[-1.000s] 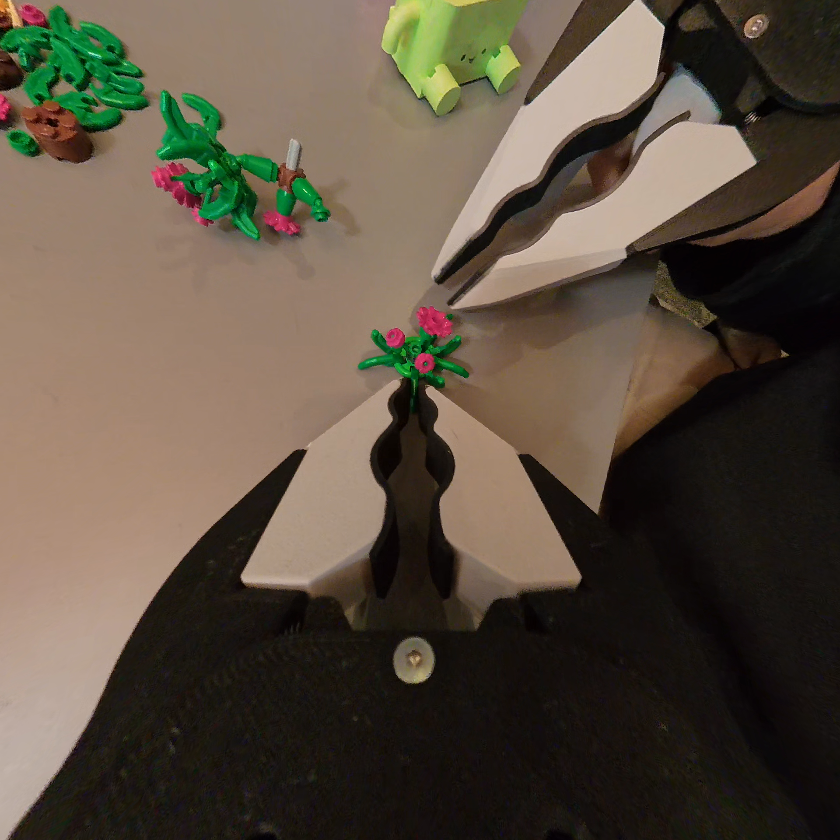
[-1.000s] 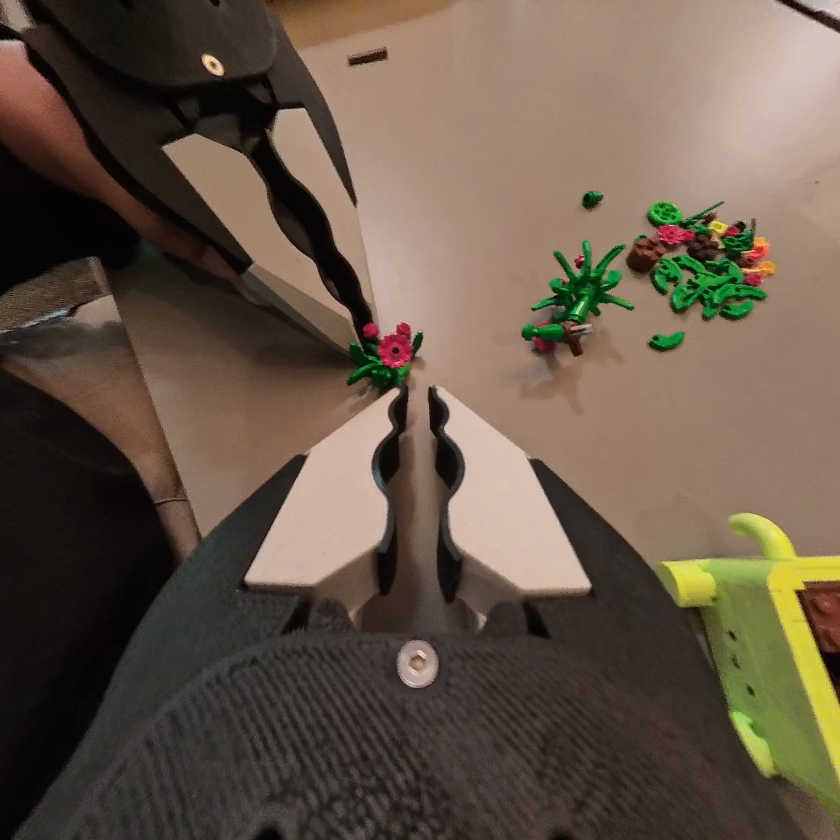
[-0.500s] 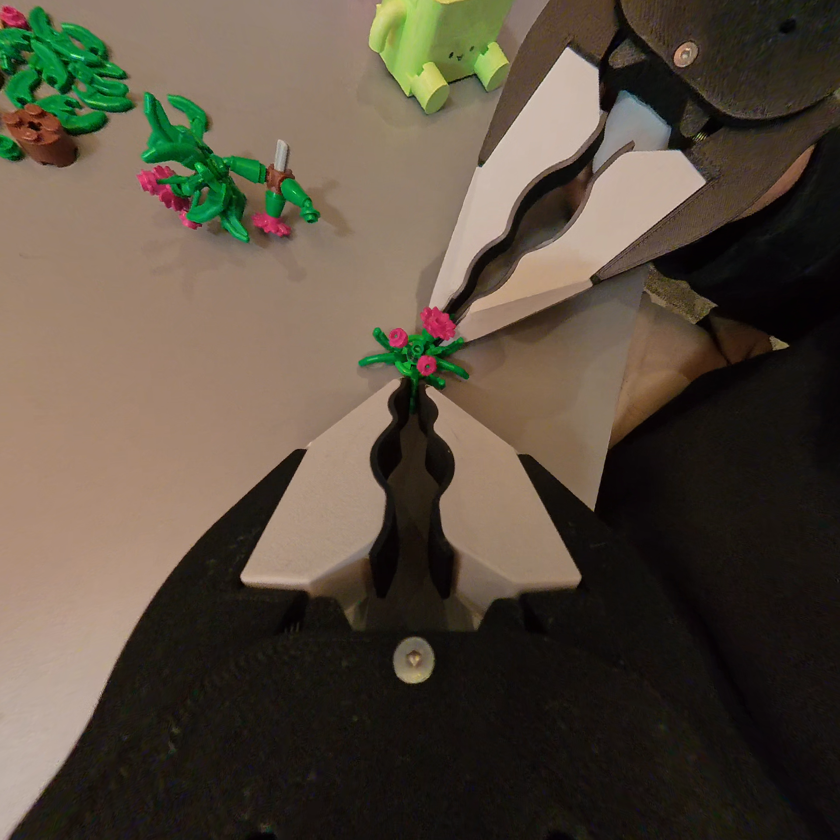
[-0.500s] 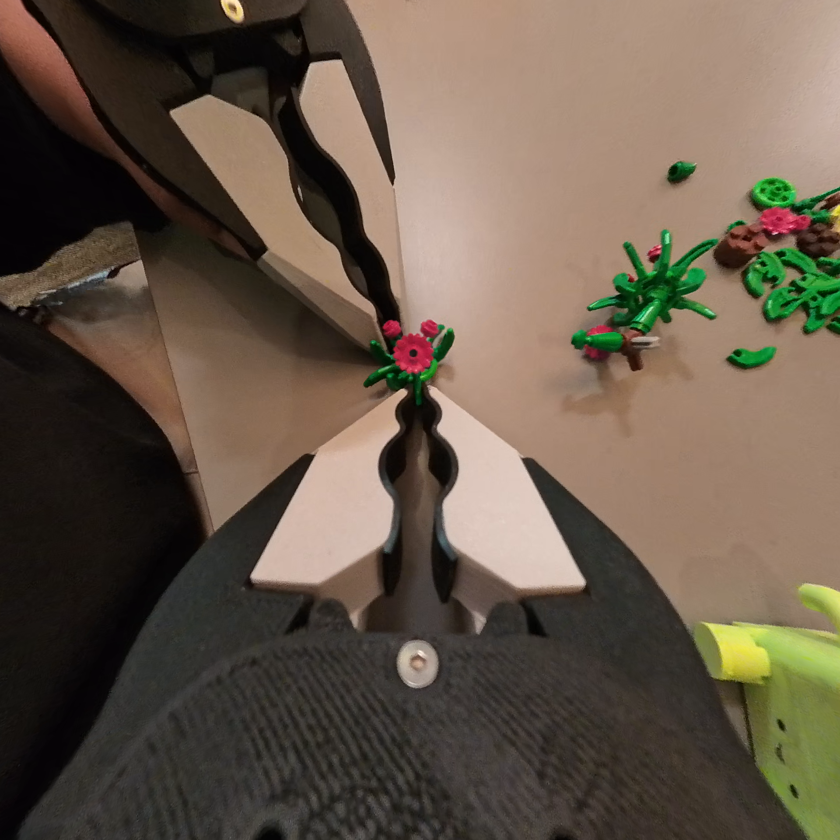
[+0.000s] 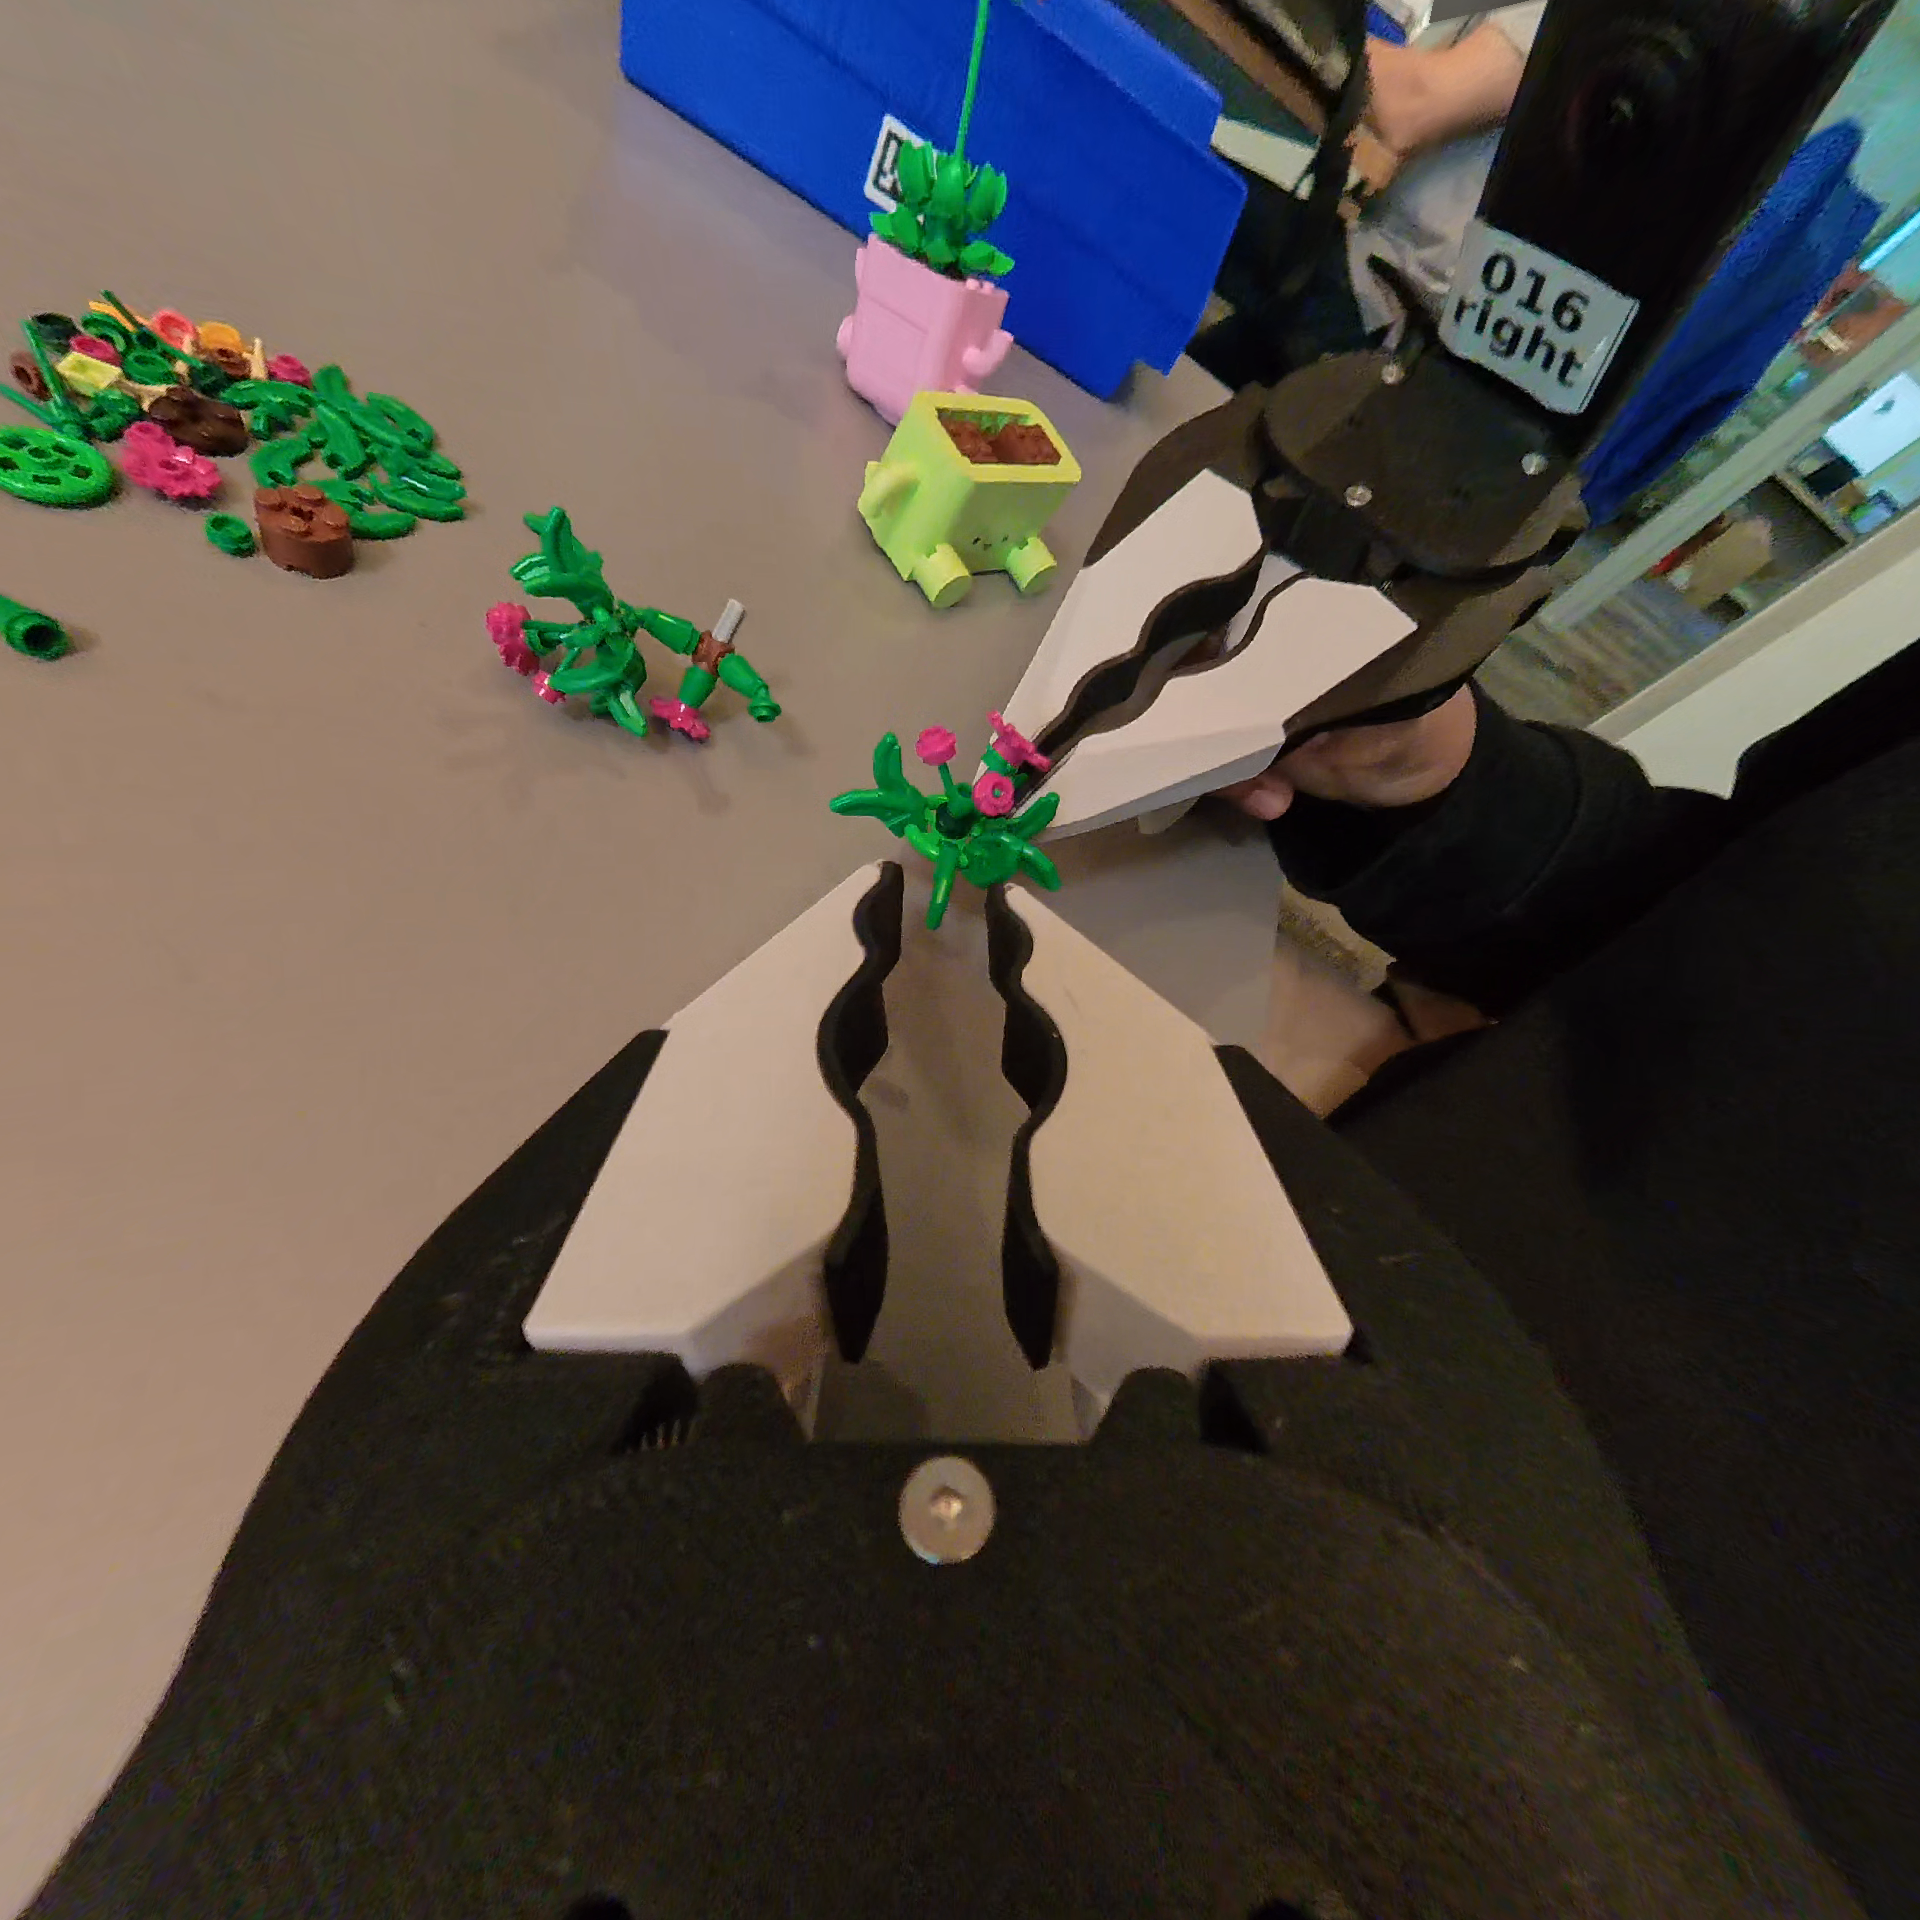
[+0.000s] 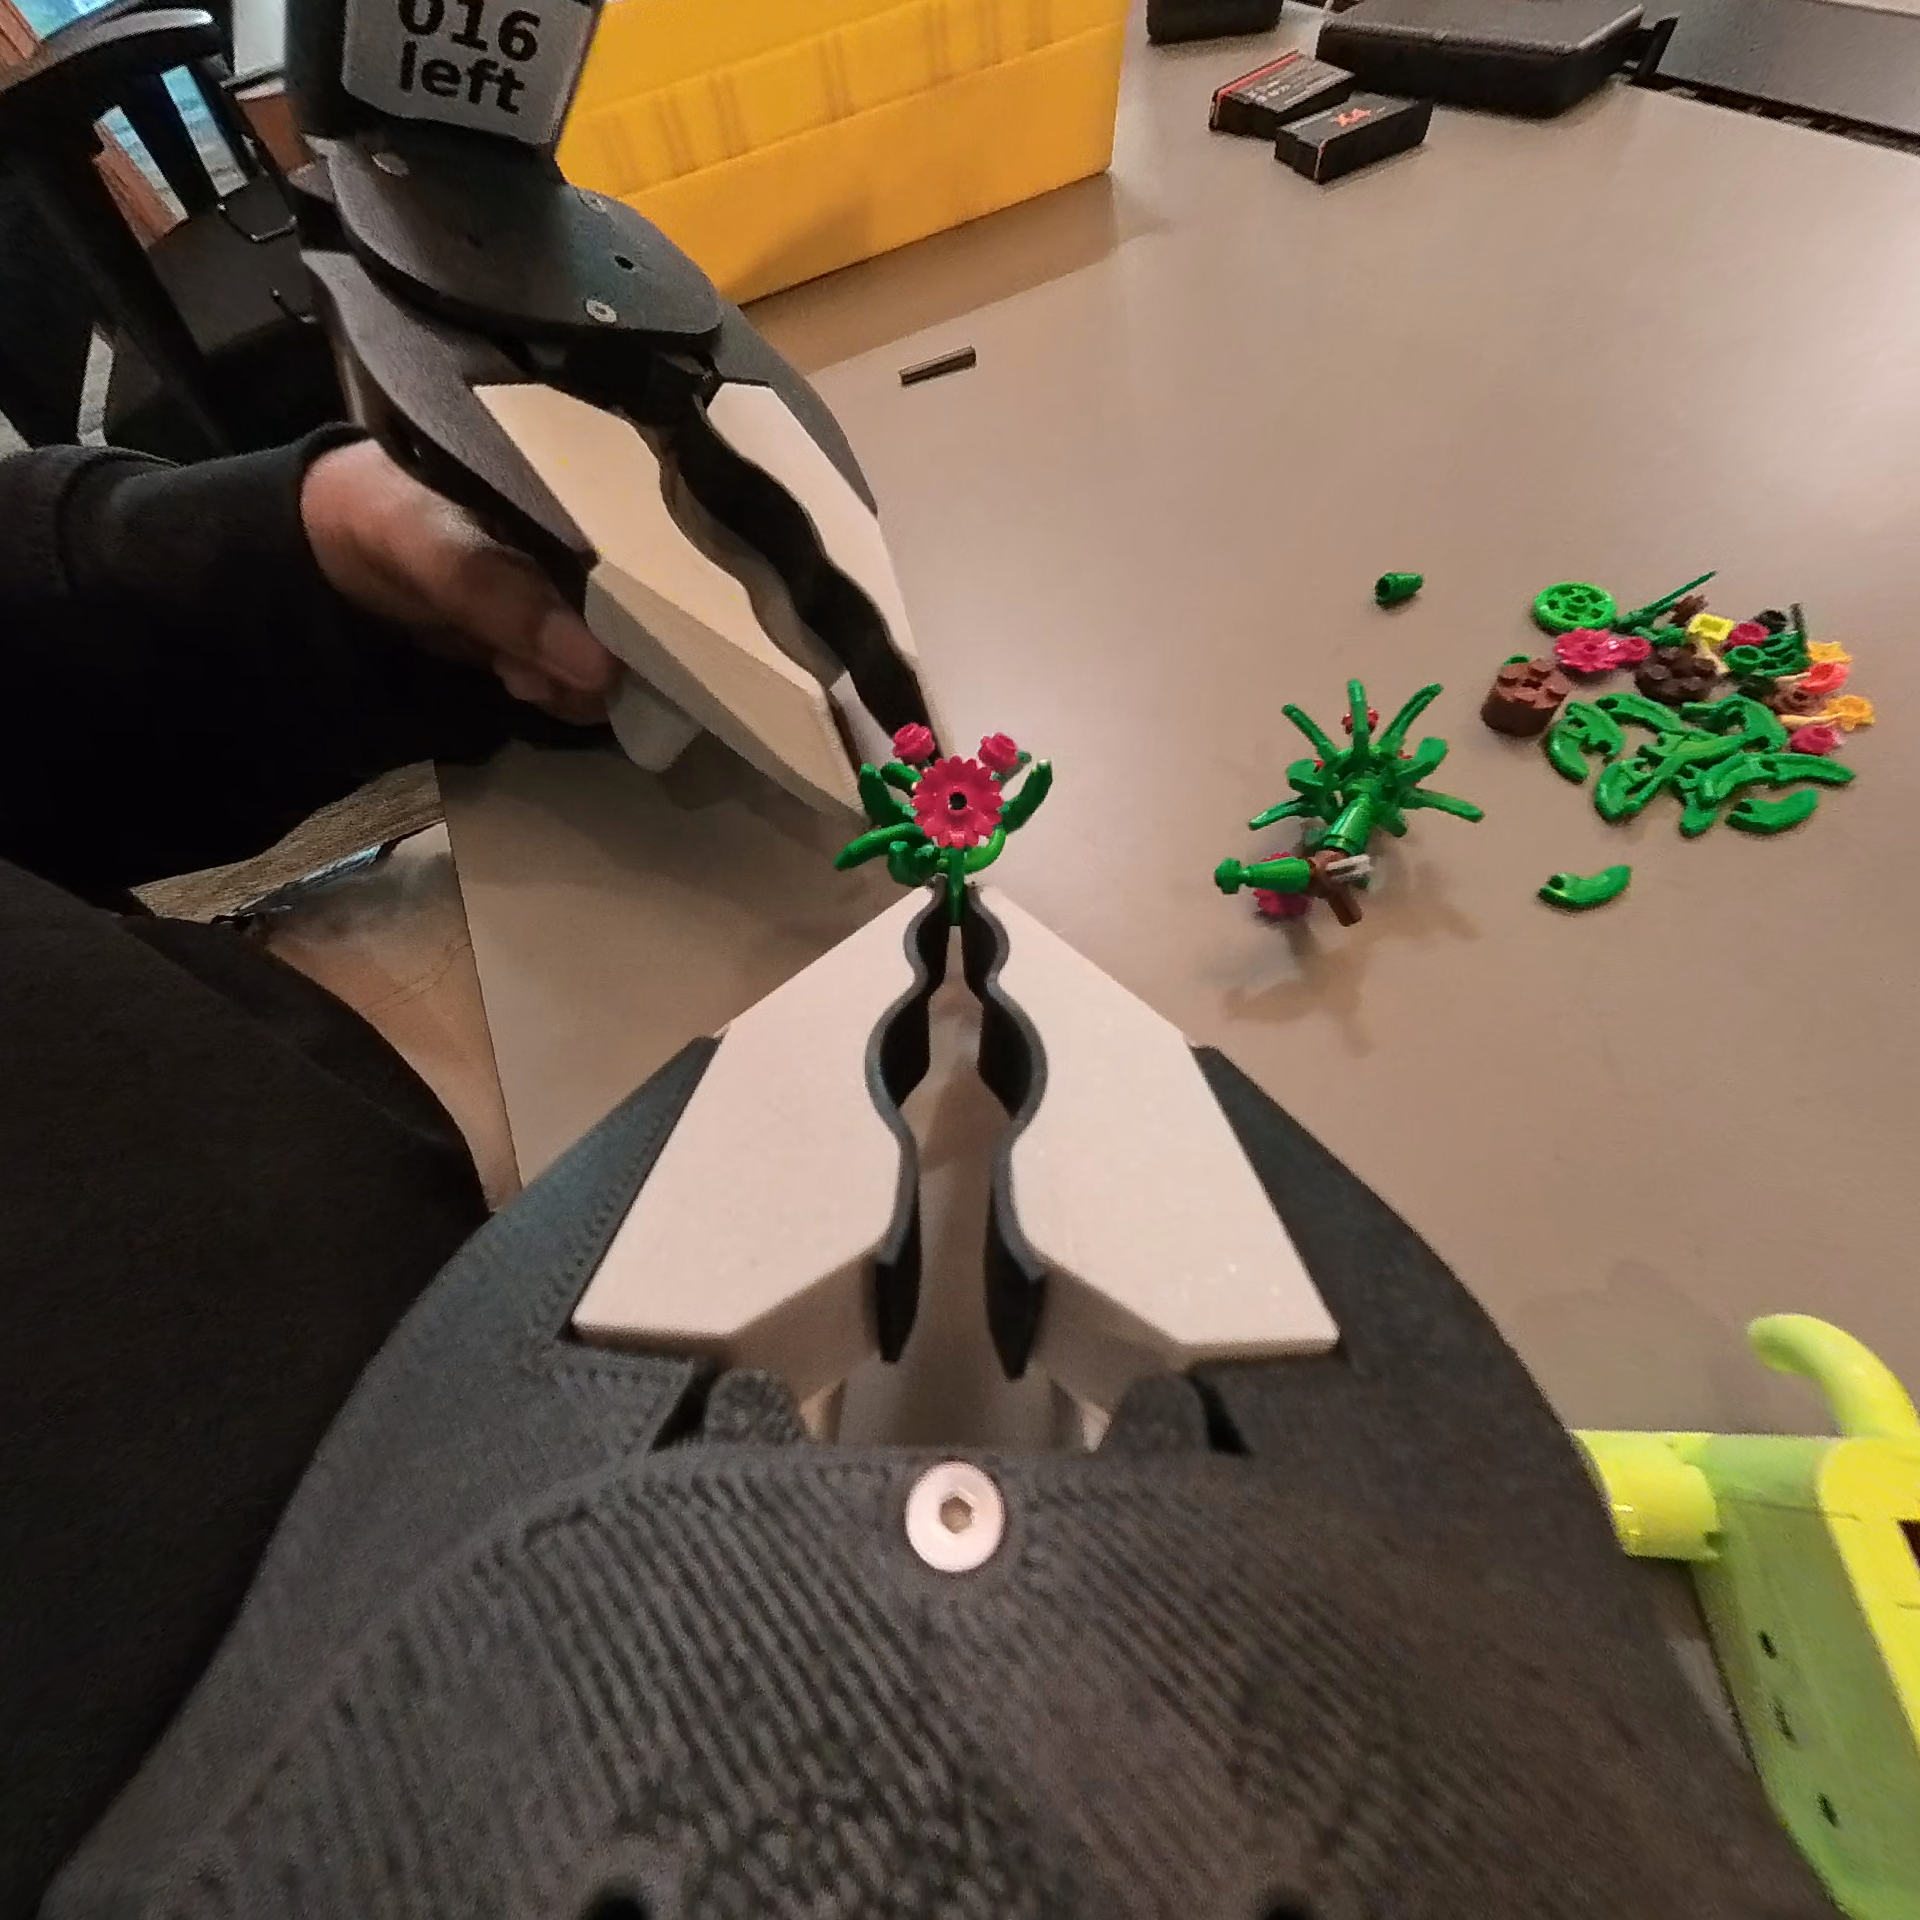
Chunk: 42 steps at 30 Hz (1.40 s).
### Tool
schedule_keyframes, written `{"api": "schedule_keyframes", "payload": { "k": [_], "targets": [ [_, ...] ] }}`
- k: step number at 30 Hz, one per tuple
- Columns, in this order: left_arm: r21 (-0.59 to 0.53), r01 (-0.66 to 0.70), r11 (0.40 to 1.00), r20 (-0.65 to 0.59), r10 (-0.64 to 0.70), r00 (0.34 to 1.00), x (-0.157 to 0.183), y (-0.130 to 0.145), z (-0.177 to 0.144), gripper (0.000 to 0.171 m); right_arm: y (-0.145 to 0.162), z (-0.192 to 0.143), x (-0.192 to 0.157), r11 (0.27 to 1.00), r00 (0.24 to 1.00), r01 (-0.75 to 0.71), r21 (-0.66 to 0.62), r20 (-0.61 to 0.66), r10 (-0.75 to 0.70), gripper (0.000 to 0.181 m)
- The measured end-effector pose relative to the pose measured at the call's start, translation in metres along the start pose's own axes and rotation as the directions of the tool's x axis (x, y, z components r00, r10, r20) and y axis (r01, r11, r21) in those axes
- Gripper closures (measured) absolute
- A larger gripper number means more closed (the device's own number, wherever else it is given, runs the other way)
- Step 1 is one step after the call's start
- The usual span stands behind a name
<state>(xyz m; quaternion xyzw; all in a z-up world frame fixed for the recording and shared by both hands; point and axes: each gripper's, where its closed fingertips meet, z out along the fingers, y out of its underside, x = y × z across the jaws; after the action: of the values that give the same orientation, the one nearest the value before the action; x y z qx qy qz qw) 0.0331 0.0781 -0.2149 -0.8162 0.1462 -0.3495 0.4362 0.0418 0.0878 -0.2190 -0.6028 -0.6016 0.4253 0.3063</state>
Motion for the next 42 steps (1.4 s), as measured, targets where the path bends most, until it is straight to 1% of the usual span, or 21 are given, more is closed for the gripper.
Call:
{"api": "schedule_keyframes", "payload": {
  "k": [4, 8, 14, 15, 19, 23, 26, 33, 36, 42],
  "targets": [
    [-0.049, -0.043, 0.998, 0.033, 0.045, 0.998, 0.000, 0.006, 0.005, 0.164, 0.007, 0.001, 0.000, 0.999, 1.000, -0.009, -0.045, 0.011, 0.010, 0.181],
    [-0.132, -0.088, 0.987, 0.048, 0.095, 0.994, 0.003, 0.017, 0.011, 0.168, 0.016, -0.001, -0.002, 0.996, 0.999, -0.002, -0.091, 0.044, 0.006, 0.181],
    [-0.267, -0.164, 0.950, 0.081, 0.192, 0.978, 0.003, 0.036, 0.019, 0.169, 0.030, 0.002, -0.007, 0.984, 0.997, 0.050, -0.174, 0.073, -0.038, 0.181],
    [-0.284, -0.178, 0.942, 0.092, 0.212, 0.973, 0.002, 0.038, 0.019, 0.171, 0.032, 0.002, -0.008, 0.981, 0.996, 0.057, -0.188, 0.080, -0.043, 0.181],
    [-0.330, -0.212, 0.920, 0.128, 0.266, 0.956, -0.001, 0.043, 0.022, 0.171, 0.039, 0.005, -0.007, 0.971, 0.996, 0.074, -0.228, 0.068, -0.060, 0.180],
    [-0.331, -0.200, 0.922, 0.132, 0.255, 0.958, -0.003, 0.043, 0.022, 0.171, 0.041, 0.007, -0.003, 0.965, 0.996, 0.093, -0.244, 0.023, -0.090, 0.174],
    [-0.332, -0.204, 0.921, 0.135, 0.260, 0.956, -0.003, 0.043, 0.022, 0.171, 0.042, 0.005, 0.000, 0.967, 0.997, 0.076, -0.243, -0.002, -0.079, 0.169],
    [-0.335, -0.215, 0.918, 0.137, 0.273, 0.952, -0.002, 0.043, 0.022, 0.171, 0.028, -0.006, 0.002, 0.989, 0.997, 0.054, -0.139, -0.047, -0.061, 0.164],
    [-0.336, -0.219, 0.916, 0.137, 0.278, 0.951, -0.002, 0.044, 0.022, 0.171, 0.023, -0.008, -0.001, 0.994, 0.998, 0.042, -0.102, -0.034, -0.046, 0.162],
    [-0.337, -0.219, 0.916, 0.136, 0.278, 0.951, -0.002, 0.044, 0.022, 0.171, 0.019, -0.006, -0.009, 0.996, 1.000, 0.030, -0.084, 0.004, -0.030, 0.159]
  ]
}}
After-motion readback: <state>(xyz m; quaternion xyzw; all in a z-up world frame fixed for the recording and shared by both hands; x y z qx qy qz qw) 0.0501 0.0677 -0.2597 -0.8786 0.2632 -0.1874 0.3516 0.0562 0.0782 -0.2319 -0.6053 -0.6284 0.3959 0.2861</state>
